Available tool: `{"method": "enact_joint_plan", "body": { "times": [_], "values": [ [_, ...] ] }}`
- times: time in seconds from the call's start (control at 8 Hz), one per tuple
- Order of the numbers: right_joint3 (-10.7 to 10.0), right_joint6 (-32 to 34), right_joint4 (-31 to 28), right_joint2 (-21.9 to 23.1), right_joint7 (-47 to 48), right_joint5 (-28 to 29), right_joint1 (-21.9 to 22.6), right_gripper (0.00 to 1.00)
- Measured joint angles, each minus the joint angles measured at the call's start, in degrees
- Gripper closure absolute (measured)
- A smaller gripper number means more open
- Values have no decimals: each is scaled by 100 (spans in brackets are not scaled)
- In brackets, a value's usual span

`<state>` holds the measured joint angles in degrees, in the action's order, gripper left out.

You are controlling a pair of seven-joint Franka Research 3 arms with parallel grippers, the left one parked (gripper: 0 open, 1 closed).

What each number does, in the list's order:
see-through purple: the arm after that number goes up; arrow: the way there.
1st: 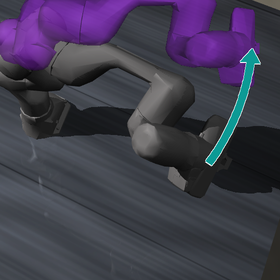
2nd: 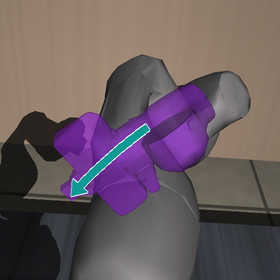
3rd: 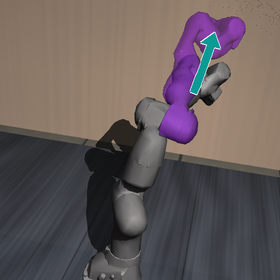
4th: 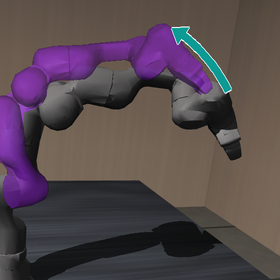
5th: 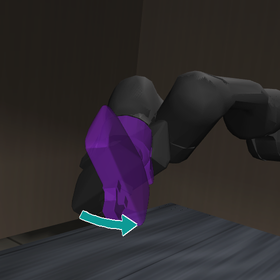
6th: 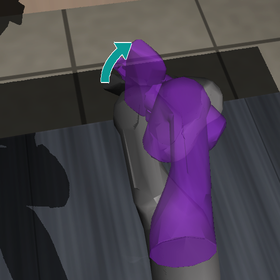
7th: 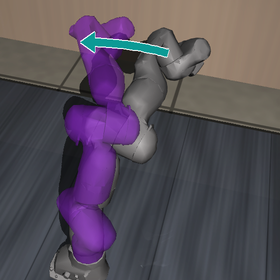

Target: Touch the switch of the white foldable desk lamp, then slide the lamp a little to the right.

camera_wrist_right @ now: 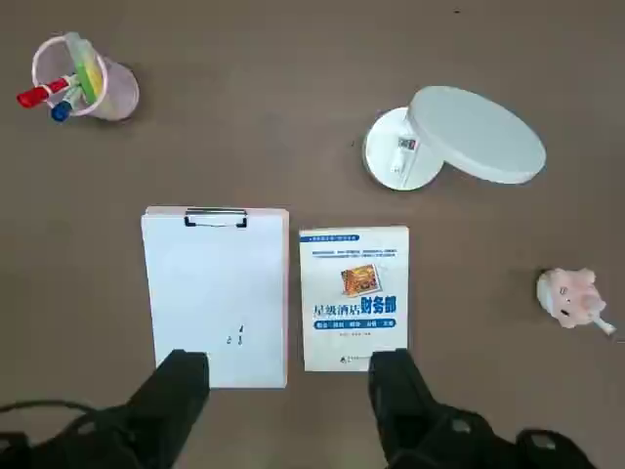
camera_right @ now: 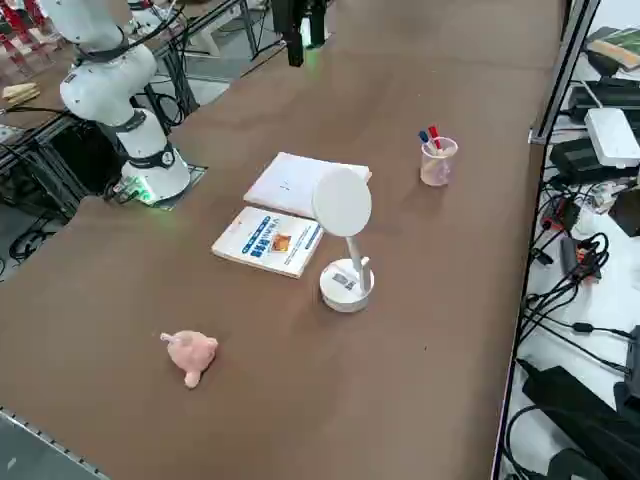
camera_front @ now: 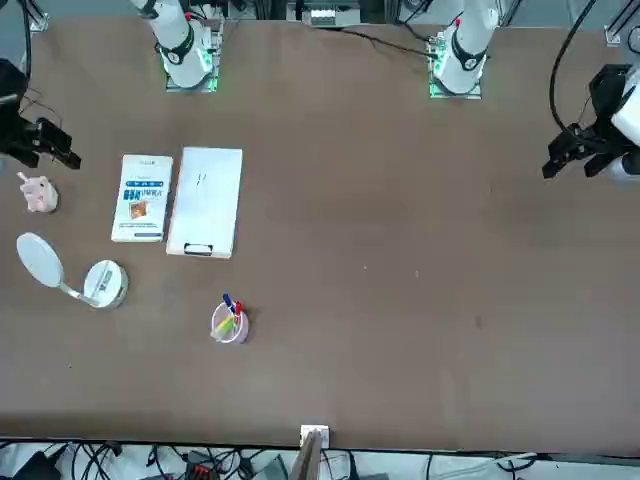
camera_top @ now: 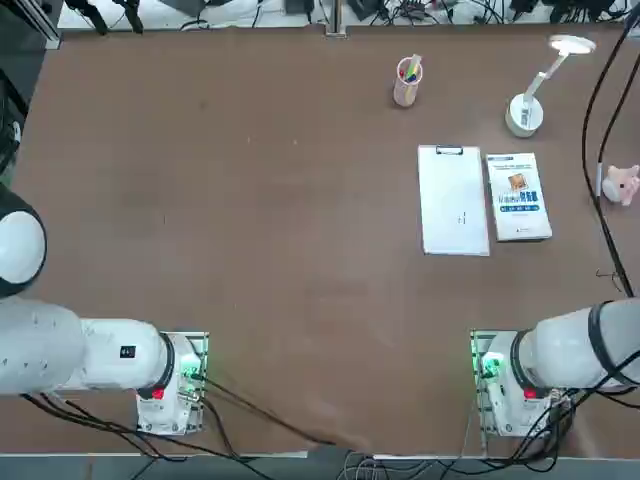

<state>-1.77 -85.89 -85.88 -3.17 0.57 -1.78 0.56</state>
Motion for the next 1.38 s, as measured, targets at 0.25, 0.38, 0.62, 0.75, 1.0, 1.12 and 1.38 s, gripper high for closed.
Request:
{"method": "enact_joint_plan", "body": {
  "times": [0.25, 0.38, 0.62, 0.75, 1.0, 1.12, 1.38],
  "values": [
    [10, 6, 0, -7, -1, 2, -4, 0],
    [17, 21, -20, -29, -1, 2, -3, 0],
    [28, -76, -106, -376, -5, 1, 16, 0],
    [40, -360, -155, -707, -5, 0, 35, 0],
    [55, -1433, -227, -1702, -5, -62, 40, 0],
    [52, -1914, -226, -2161, -4, -159, 39, 0],
    [35, -2715, -211, -2878, -1, -397, 37, 0]
  ]
}}
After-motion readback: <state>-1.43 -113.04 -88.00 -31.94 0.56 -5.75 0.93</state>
